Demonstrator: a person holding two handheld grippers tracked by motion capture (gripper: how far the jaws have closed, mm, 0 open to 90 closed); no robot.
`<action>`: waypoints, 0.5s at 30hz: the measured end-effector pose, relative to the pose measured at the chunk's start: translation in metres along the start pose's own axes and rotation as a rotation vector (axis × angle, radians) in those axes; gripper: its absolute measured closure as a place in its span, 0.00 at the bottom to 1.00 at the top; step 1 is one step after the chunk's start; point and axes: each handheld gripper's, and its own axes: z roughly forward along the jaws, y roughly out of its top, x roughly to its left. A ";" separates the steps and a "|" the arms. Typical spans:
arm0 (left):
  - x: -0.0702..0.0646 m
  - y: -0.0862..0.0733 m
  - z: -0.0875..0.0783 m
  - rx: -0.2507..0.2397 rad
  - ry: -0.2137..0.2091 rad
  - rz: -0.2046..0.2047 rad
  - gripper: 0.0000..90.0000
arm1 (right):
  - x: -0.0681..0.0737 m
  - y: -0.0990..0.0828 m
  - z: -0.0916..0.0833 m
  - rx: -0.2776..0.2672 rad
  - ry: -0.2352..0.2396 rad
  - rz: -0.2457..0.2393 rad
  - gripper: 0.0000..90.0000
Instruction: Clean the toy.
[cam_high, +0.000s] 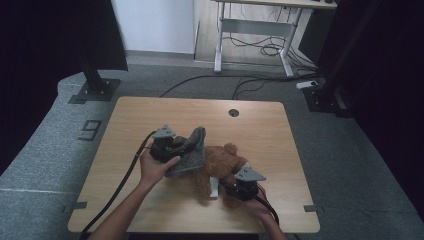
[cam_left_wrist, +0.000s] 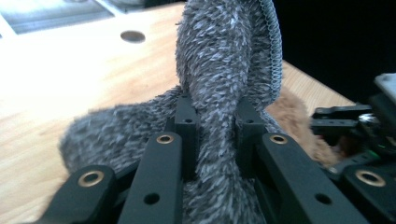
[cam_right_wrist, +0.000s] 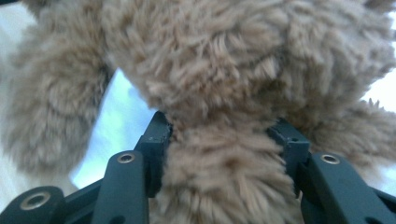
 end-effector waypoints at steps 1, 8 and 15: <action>0.001 -0.003 0.005 0.027 -0.006 -0.004 0.84 | 0.000 -0.002 -0.001 0.003 0.009 0.001 0.55; 0.001 -0.036 0.004 -0.001 -0.001 0.003 0.86 | -0.013 -0.001 -0.010 -0.003 0.119 0.105 0.37; -0.007 -0.057 -0.008 -0.042 -0.018 0.009 0.87 | -0.012 0.003 -0.008 -0.009 0.162 0.118 0.29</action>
